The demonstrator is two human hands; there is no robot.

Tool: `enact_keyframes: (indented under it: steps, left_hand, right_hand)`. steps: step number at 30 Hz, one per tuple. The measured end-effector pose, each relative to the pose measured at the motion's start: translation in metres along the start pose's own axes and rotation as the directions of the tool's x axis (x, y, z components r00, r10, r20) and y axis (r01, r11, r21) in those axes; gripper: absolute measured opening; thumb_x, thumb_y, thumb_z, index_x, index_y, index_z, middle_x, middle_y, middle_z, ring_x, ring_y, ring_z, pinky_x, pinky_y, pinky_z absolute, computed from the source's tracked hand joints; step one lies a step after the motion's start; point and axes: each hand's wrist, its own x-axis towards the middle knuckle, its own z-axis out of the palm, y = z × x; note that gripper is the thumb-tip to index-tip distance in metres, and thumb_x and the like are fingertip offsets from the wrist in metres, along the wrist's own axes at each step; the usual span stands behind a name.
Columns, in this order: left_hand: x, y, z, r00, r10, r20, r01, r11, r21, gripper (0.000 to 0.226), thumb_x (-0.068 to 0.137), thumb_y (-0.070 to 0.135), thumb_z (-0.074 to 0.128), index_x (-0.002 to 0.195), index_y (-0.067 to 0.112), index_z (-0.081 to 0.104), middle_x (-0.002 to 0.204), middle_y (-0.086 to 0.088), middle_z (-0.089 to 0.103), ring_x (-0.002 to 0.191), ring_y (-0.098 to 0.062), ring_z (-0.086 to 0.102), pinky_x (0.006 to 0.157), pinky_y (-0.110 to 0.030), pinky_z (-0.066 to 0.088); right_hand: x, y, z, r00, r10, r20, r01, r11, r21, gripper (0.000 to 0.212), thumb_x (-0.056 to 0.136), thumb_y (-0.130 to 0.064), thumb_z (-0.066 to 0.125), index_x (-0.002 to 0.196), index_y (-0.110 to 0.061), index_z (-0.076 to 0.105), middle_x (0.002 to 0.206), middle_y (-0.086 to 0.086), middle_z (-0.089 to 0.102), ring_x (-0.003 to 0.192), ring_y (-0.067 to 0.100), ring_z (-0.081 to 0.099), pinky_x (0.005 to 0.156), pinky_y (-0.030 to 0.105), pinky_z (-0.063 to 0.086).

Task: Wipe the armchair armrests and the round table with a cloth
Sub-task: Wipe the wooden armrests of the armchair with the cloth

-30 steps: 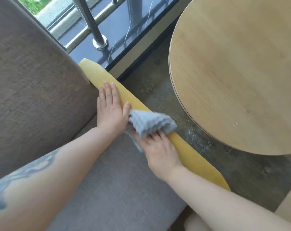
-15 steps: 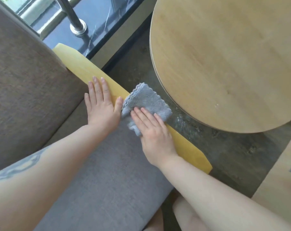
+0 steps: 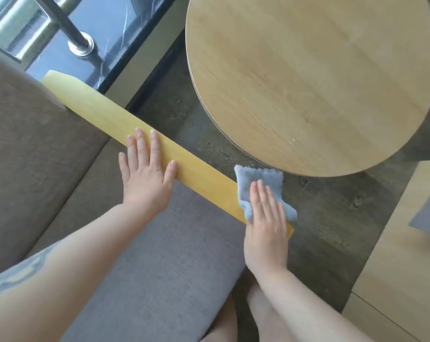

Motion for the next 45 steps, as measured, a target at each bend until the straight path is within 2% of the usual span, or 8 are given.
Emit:
enact_keyframes:
  steps: [8, 14, 20, 25, 29, 32, 37, 45]
  left_hand:
    - [0.000, 0.005, 0.003, 0.999, -0.030, -0.012, 0.030, 1.000, -0.002, 0.069, 0.097, 0.048, 0.021, 0.149, 0.026, -0.018, 0.156, -0.002, -0.027, 0.143, -0.020, -0.026, 0.117, -0.041, -0.013]
    - [-0.001, 0.004, -0.005, 0.999, -0.031, 0.039, 0.030, 0.999, 0.023, 0.069, 0.097, 0.050, 0.018, 0.148, 0.026, -0.022, 0.154, -0.002, -0.031, 0.142, -0.020, -0.028, 0.117, -0.041, -0.013]
    - [0.000, 0.008, -0.004, 0.998, -0.066, 0.002, 0.066, 0.998, 0.002, 0.069, 0.098, 0.046, 0.024, 0.149, 0.026, -0.018, 0.156, -0.001, -0.027, 0.143, -0.019, -0.025, 0.118, -0.041, -0.011]
    - [-0.006, -0.001, -0.015, 0.999, -0.019, -0.035, 0.015, 0.993, -0.118, 0.059, 0.100, 0.039, 0.027, 0.152, 0.031, 0.001, 0.159, 0.007, -0.012, 0.145, -0.011, -0.016, 0.119, -0.039, -0.008]
    - [-0.008, 0.004, -0.012, 0.991, -0.055, -0.126, 0.025, 0.973, -0.228, 0.055, 0.101, 0.031, 0.033, 0.152, 0.024, 0.015, 0.160, 0.006, 0.000, 0.147, -0.010, -0.006, 0.119, -0.036, -0.002]
    - [-0.016, 0.020, 0.000, 0.993, -0.041, -0.115, 0.018, 0.980, -0.196, 0.058, 0.100, 0.034, 0.031, 0.153, 0.021, 0.011, 0.161, 0.003, -0.003, 0.147, -0.012, -0.010, 0.118, -0.034, -0.005]
    - [-0.031, 0.039, 0.017, 0.996, -0.066, -0.064, 0.052, 0.979, -0.195, 0.067, 0.098, 0.041, 0.033, 0.153, 0.023, -0.001, 0.159, 0.002, -0.014, 0.145, -0.014, -0.020, 0.118, -0.036, -0.008]
    - [-0.026, 0.053, 0.024, 0.993, -0.122, 0.003, 0.122, 0.988, -0.093, 0.076, 0.097, 0.047, 0.030, 0.149, 0.014, -0.016, 0.156, -0.010, -0.025, 0.143, -0.025, -0.026, 0.117, -0.040, -0.011]
  right_hand:
    - [0.007, -0.031, 0.006, 0.937, -0.326, 0.124, 0.328, 0.945, 0.009, 0.061, 0.089, -0.009, 0.036, 0.150, -0.017, 0.031, 0.157, -0.004, 0.026, 0.146, 0.014, 0.019, 0.118, 0.037, 0.013]
    - [-0.036, 0.024, -0.011, 0.993, -0.097, 0.070, 0.100, 0.994, -0.044, 0.070, 0.084, 0.001, 0.044, 0.150, -0.014, 0.029, 0.160, -0.005, 0.015, 0.148, 0.015, 0.012, 0.118, 0.038, 0.008]
    - [0.010, -0.026, 0.000, 0.894, -0.406, 0.192, 0.415, 0.910, -0.012, 0.065, 0.085, -0.009, 0.036, 0.149, -0.018, 0.032, 0.157, -0.006, 0.025, 0.146, 0.013, 0.019, 0.117, 0.037, 0.013]
    - [0.006, 0.031, -0.014, 0.939, -0.306, 0.156, 0.316, 0.947, -0.049, 0.074, 0.084, 0.001, 0.043, 0.153, -0.018, 0.021, 0.160, -0.005, 0.016, 0.147, 0.016, 0.015, 0.117, 0.041, 0.016]
    - [-0.016, 0.045, -0.017, 0.809, -0.531, 0.253, 0.558, 0.828, -0.045, 0.068, 0.080, -0.006, 0.037, 0.147, -0.016, 0.032, 0.156, -0.004, 0.029, 0.145, 0.016, 0.022, 0.115, 0.039, 0.020]
    - [0.026, 0.014, -0.017, 0.749, -0.604, 0.272, 0.643, 0.762, -0.079, 0.068, 0.081, -0.007, 0.038, 0.148, -0.017, 0.034, 0.155, -0.005, 0.030, 0.145, 0.014, 0.022, 0.116, 0.037, 0.018]
    - [0.015, 0.061, -0.031, 0.861, -0.451, 0.235, 0.482, 0.872, -0.092, 0.072, 0.079, -0.004, 0.036, 0.150, -0.012, 0.024, 0.158, -0.002, 0.022, 0.146, 0.018, 0.019, 0.116, 0.041, 0.019]
    - [0.028, 0.013, -0.019, 0.750, -0.595, 0.289, 0.638, 0.765, -0.082, 0.059, 0.089, -0.009, 0.034, 0.148, -0.016, 0.035, 0.155, -0.004, 0.031, 0.145, 0.013, 0.022, 0.117, 0.035, 0.017]
